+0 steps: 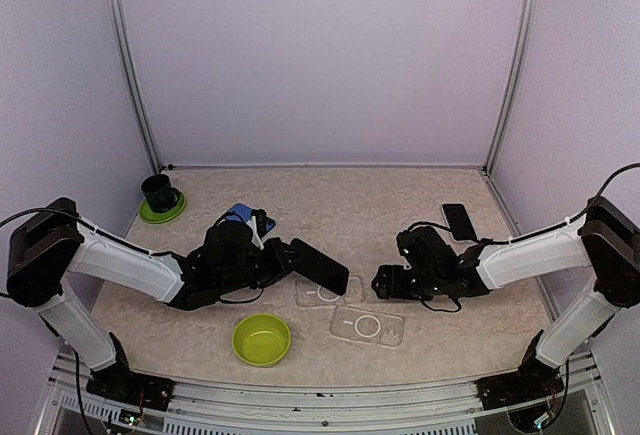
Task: Put the phone into the phone case
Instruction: Install the phone case on the phone.
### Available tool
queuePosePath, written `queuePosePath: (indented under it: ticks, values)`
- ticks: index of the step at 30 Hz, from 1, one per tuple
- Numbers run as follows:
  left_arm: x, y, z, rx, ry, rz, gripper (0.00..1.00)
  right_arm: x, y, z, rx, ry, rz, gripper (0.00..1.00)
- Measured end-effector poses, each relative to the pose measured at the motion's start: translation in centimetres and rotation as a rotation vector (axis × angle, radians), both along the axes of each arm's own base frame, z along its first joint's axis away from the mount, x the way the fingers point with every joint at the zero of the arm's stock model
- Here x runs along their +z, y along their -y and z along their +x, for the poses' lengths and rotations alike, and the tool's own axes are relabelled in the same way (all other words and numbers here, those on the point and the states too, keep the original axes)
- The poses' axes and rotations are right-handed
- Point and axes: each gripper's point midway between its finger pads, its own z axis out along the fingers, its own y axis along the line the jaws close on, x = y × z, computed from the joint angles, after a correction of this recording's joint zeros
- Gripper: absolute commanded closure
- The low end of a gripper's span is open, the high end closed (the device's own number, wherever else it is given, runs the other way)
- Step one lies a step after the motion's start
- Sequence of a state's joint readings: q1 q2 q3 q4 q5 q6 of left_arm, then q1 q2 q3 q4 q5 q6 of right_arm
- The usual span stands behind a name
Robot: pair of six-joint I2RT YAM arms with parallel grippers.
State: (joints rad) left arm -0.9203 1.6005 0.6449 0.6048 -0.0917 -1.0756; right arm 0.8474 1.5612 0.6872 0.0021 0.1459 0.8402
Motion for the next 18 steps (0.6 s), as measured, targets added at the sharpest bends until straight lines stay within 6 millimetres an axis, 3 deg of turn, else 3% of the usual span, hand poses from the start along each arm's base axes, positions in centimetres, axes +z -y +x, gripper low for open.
queuePosePath:
  ticks: [6, 11, 14, 18]
  values:
    - [0.4, 1.5, 0.4, 0.022, -0.001, -0.009, 1.0, 0.3, 0.9, -0.4, -0.018, 0.001, 0.018, 0.5]
    - [-0.7, 2.2, 0.3, 0.04, -0.027, 0.008, 1.0, 0.2, 1.4, -0.7, -0.022, 0.006, 0.048, 0.74]
    - [-1.6, 2.4, 0.1, 0.047, -0.048, 0.032, 1.0, 0.2, 1.1, -0.9, -0.007, 0.005, 0.067, 0.82]
    - [-2.1, 2.7, -0.1, 0.053, -0.06, 0.053, 1.0, 0.7, 0.3, -0.8, 0.019, 0.014, 0.096, 0.85]
